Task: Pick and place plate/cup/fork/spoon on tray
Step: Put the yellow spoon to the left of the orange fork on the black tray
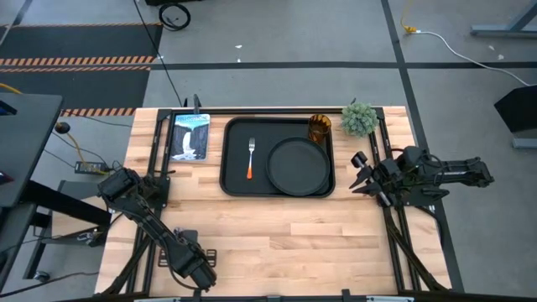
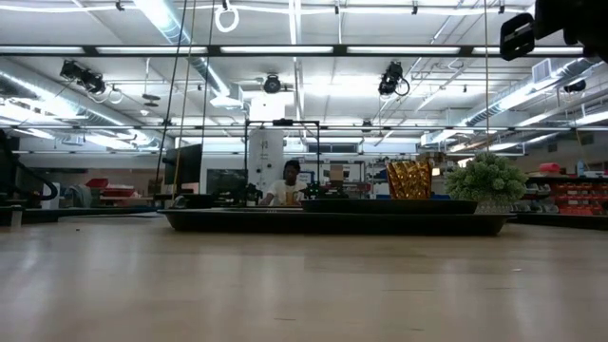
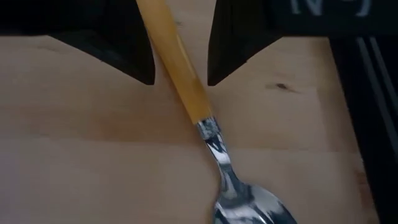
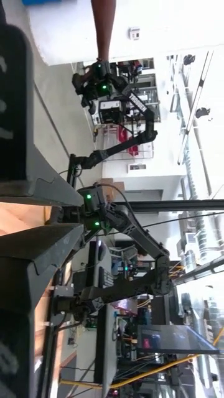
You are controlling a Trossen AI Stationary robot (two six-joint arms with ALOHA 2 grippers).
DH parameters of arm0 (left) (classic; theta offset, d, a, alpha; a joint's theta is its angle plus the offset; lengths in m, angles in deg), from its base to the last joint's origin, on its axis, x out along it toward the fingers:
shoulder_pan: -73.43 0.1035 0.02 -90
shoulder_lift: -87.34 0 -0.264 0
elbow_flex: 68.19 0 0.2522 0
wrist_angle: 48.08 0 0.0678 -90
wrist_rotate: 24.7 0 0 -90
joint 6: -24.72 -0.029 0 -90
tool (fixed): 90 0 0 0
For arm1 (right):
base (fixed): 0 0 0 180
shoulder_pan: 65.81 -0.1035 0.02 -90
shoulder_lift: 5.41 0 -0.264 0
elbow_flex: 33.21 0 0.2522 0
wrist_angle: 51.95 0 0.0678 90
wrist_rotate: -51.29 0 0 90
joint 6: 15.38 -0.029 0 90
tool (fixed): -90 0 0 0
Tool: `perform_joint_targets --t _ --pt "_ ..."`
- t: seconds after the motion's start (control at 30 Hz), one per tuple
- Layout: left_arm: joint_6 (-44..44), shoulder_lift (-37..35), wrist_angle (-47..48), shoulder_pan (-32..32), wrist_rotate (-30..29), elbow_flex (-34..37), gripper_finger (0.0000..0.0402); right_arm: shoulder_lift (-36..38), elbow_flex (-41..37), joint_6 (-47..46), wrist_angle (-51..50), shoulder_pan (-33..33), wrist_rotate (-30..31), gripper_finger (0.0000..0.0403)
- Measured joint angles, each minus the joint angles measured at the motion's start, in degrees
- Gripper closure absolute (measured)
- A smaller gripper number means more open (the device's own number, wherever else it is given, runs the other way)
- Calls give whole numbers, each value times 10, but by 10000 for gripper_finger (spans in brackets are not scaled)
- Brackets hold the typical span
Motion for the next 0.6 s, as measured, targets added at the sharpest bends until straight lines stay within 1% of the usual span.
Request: perform_joint_targets --t 0.1,0.27,0.47,0.6 --pt "-1 -1 -12 0 0 17 250 0 0 0 5 0 0 339" --pt "-2 -7 -62 4 6 60 253 0 0 0 3 0 0 339" --pt "-7 -13 -73 7 6 70 254 0 0 1 4 0 0 339" --pt "-11 -17 -83 5 2 72 270 0 0 2 4 0 0 339"
